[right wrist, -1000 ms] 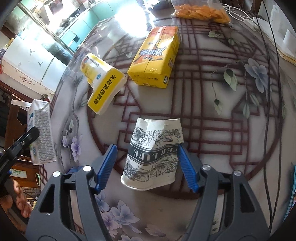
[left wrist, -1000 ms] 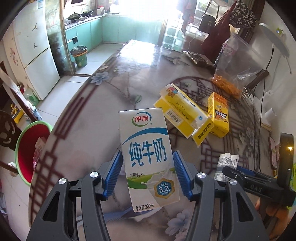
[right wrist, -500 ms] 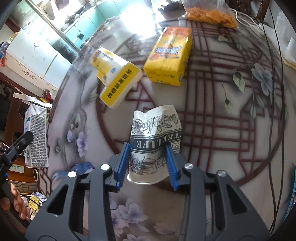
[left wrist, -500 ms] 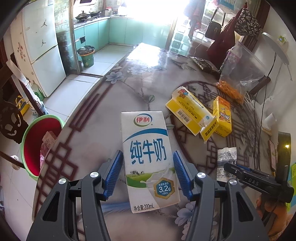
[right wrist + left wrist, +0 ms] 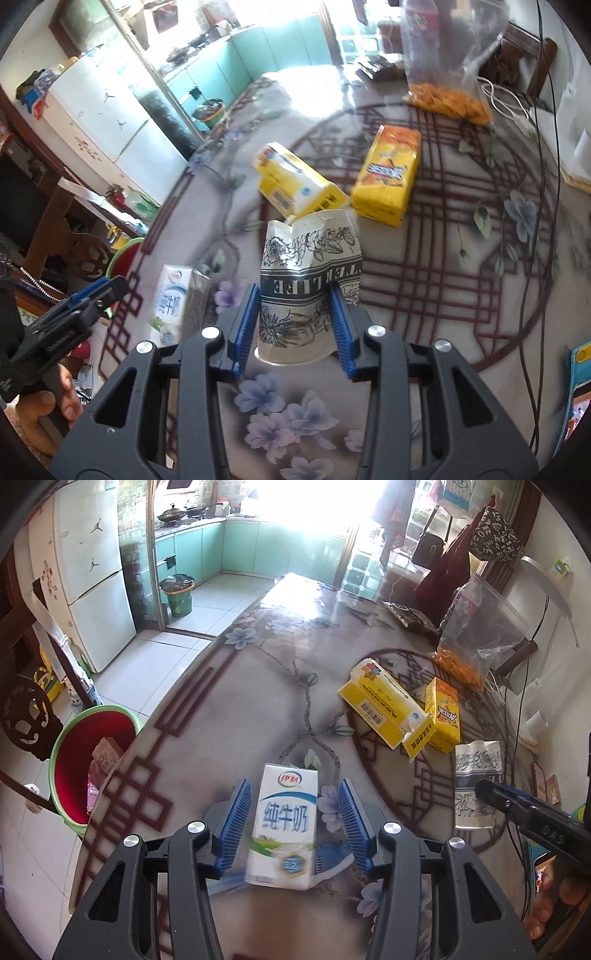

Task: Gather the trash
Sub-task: 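Carry the paper cup and white milk carton over the red bucket with both grippers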

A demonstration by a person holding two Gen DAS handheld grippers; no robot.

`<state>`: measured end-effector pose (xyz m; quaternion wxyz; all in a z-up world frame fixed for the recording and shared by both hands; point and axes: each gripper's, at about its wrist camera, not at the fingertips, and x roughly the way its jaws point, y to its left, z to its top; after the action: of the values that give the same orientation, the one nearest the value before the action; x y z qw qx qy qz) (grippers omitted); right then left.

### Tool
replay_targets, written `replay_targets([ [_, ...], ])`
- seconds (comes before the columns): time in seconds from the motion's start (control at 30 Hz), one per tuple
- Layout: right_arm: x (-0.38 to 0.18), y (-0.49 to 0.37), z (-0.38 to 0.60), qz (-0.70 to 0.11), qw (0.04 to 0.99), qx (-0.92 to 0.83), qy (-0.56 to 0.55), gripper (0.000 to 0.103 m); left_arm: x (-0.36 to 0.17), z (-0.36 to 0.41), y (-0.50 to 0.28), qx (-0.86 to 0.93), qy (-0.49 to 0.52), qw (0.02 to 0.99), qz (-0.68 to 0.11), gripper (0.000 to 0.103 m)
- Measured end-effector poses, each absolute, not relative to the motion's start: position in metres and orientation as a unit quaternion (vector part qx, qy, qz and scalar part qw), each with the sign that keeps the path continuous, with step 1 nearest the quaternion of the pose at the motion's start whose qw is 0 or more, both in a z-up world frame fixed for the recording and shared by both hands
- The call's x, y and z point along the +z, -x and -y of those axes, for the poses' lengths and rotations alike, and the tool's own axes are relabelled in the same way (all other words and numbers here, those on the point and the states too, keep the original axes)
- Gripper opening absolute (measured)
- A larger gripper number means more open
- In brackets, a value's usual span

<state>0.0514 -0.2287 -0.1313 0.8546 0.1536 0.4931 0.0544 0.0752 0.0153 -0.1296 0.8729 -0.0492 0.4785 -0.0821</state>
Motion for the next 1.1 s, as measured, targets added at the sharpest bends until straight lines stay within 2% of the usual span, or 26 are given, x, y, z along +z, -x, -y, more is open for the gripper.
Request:
replay_targets([
  [0.13, -0.122, -0.048, 0.216, -0.485, 0.86, 0.065, -0.146, 0.037, -0.133, -0.023, -0.071, -0.078, 0.052, 0.871, -0.483, 0.044],
  [0.2, -0.12, -0.047, 0.211, -0.484, 0.861, 0.067, -0.144, 0.037, -0.14, -0.026, -0.071, -0.077, 0.05, 0.866, -0.491, 0.049],
  [0.23, -0.119, -0.048, 0.209, -0.484, 0.861, 0.068, -0.142, 0.037, -0.142, -0.027, -0.071, -0.078, 0.049, 0.865, -0.494, 0.051],
  [0.3, -0.118, -0.046, 0.204, -0.484, 0.862, 0.066, -0.137, 0.037, -0.151, -0.029, -0.071, -0.083, 0.051, 0.861, -0.5, 0.072],
  [0.4, -0.119, -0.044, 0.201, -0.486, 0.861, 0.054, -0.137, 0.037, -0.171, -0.026, -0.077, -0.088, 0.036, 0.854, -0.511, 0.074],
  [0.57, -0.12, -0.042, 0.193, -0.493, 0.859, 0.034, -0.136, 0.037, -0.209, -0.009, -0.095, -0.116, -0.009, 0.827, -0.549, 0.074],
  [0.6, -0.12, -0.041, 0.19, -0.493, 0.859, 0.031, -0.136, 0.037, -0.214, -0.007, -0.098, -0.12, -0.018, 0.824, -0.553, 0.072],
  [0.63, -0.12, -0.04, 0.187, -0.494, 0.858, 0.027, -0.137, 0.037, -0.217, -0.005, -0.099, -0.124, -0.024, 0.821, -0.556, 0.068],
  [0.67, -0.12, -0.04, 0.184, -0.494, 0.858, 0.024, -0.139, 0.037, -0.219, -0.005, -0.099, -0.134, -0.024, 0.817, -0.56, 0.052],
  [0.83, -0.118, -0.039, 0.171, -0.493, 0.858, 0.013, -0.143, 0.037, -0.2, -0.019, -0.096, -0.156, -0.014, 0.825, -0.543, 0.051],
  [1.1, -0.099, -0.052, 0.126, -0.474, 0.87, 0.028, -0.13, 0.037, -0.149, -0.082, -0.099, -0.15, 0.023, 0.856, -0.495, 0.051],
])
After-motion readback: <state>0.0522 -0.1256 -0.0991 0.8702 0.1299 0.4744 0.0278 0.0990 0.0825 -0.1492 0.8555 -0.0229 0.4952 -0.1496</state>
